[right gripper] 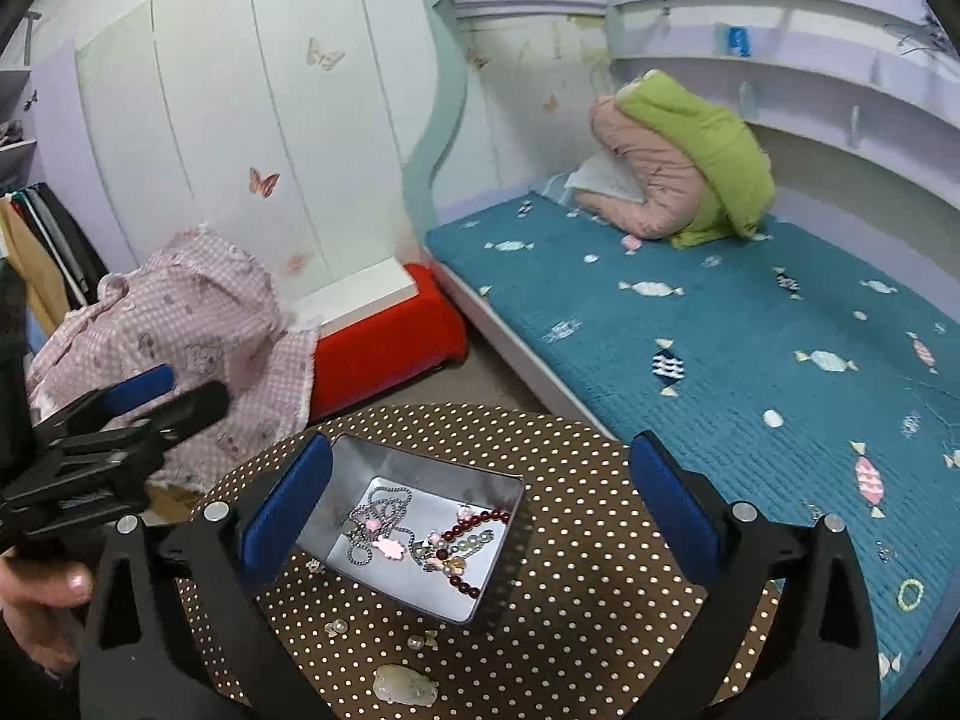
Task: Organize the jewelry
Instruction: 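Open both grippers over the grey box, releasing the bracelet and charm, then withdraw both tools from the box back toward the remaining jewelry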
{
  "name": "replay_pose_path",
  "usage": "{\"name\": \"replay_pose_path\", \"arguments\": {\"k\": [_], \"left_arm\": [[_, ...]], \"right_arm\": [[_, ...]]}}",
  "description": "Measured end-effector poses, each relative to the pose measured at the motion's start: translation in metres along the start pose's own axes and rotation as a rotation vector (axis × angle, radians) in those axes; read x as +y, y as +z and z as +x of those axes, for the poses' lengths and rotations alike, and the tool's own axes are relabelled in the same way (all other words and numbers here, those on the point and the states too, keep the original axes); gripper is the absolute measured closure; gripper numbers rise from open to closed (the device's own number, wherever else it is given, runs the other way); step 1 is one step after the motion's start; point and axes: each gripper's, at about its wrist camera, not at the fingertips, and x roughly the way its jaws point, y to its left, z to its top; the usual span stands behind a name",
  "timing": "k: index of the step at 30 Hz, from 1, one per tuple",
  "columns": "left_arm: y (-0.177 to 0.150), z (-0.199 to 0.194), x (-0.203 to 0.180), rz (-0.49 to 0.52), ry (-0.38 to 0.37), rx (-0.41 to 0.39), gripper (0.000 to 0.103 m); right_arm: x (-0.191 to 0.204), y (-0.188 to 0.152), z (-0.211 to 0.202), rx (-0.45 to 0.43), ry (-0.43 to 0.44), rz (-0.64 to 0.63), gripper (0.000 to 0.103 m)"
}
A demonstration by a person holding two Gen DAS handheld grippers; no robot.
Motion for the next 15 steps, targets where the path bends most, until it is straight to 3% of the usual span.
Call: {"name": "replay_pose_path", "arguments": {"k": [15], "left_arm": [[-0.015, -0.084, 0.018, -0.043, 0.044, -0.11, 0.005]], "right_arm": [[0.033, -0.005, -0.066, -0.103, -0.007, -0.034, 0.008]]}}
